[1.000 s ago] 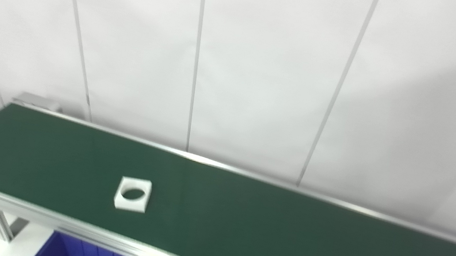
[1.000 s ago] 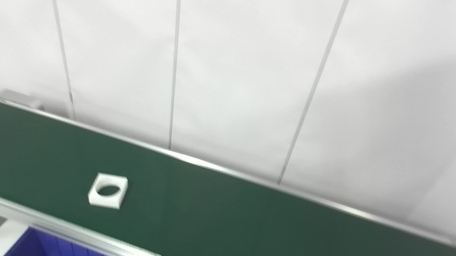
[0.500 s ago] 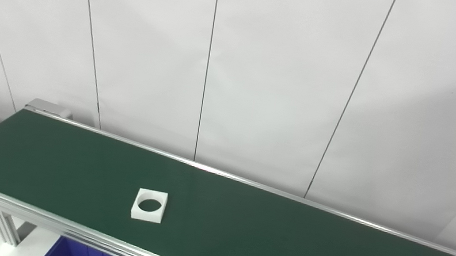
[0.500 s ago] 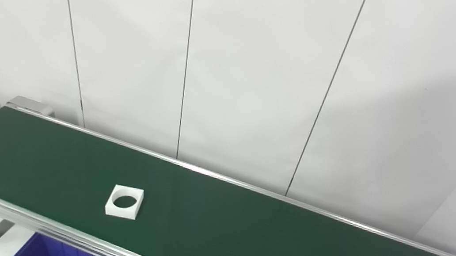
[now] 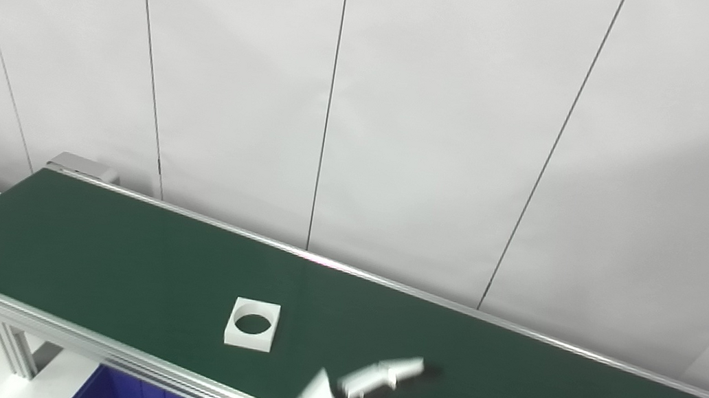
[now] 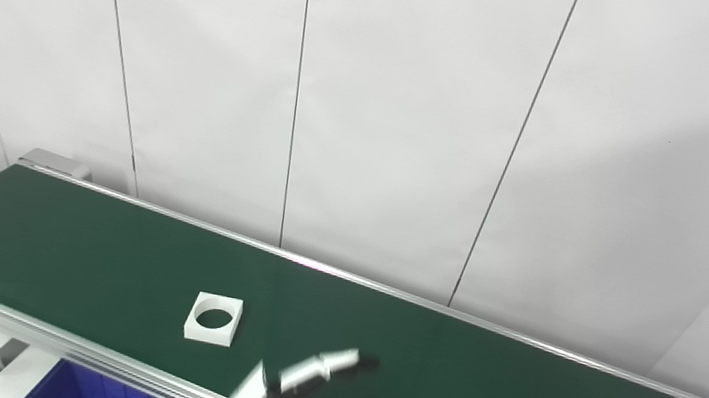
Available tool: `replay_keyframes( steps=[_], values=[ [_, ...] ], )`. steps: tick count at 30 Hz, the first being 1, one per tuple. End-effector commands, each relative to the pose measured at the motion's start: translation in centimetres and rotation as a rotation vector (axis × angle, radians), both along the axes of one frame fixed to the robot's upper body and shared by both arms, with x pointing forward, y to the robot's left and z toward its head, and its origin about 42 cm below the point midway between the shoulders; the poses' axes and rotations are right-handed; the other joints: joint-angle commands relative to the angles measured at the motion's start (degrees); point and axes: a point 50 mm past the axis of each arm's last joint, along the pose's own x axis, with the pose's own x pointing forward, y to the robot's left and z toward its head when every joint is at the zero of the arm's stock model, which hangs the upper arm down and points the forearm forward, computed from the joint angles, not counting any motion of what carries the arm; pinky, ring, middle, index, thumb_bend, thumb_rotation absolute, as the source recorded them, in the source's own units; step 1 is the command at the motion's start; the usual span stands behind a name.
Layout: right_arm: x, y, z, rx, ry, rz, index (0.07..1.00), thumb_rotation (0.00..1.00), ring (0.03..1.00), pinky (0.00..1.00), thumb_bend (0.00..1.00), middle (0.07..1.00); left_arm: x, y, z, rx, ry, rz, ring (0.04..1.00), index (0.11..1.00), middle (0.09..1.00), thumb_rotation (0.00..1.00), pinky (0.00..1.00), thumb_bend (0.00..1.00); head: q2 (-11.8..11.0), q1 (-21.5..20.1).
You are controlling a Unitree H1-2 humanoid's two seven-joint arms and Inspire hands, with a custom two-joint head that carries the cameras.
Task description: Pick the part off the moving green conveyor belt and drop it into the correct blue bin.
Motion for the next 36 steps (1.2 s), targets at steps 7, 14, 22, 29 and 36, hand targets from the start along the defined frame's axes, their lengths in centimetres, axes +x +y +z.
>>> replay_keyframes(
  steps=[7, 14, 22, 29, 36],
  values=[
    [0.9, 1.4, 2.1, 0.068, -0.112, 0.008, 0.998, 1.00, 0.988, 1.00, 0.90, 0.984, 6.0, 2.3, 4.9, 0.268, -0.019, 0.087, 0.779, 0.868, 0.827, 0.28, 0.66, 0.99, 2.84, -0.97],
    [0.9, 2.1, 2.9, 0.068, -0.145, 0.011, 0.990, 1.00, 0.986, 1.00, 0.89, 0.975, 9.0, 5.3, 6.4, 0.556, -0.030, 0.133, 0.679, 0.834, 0.753, 0.23, 0.58, 1.00, 6.88, -2.97],
    [0.6, 2.1, 3.6, 0.074, -0.169, 0.010, 0.962, 1.00, 0.970, 1.00, 0.86, 0.956, 11.5, 6.3, 6.5, 0.764, 0.038, 0.170, 0.699, 0.845, 0.788, 0.23, 0.59, 1.00, 10.82, -4.45],
    [0.8, 2.1, 4.2, 0.097, -0.183, 0.016, 0.936, 0.95, 0.944, 0.96, 0.85, 0.939, 13.2, 6.0, 5.2, 0.818, 0.146, 0.134, 0.709, 0.860, 0.816, 0.20, 0.60, 1.00, 12.84, -5.41],
    [0.8, 2.1, 4.2, 0.104, -0.180, 0.022, 0.931, 0.93, 0.946, 0.96, 0.86, 0.938, 14.3, 5.6, 4.0, 0.837, 0.236, 0.112, 0.753, 0.893, 0.853, 0.19, 0.63, 1.00, 12.52, -5.67]
  ],
)
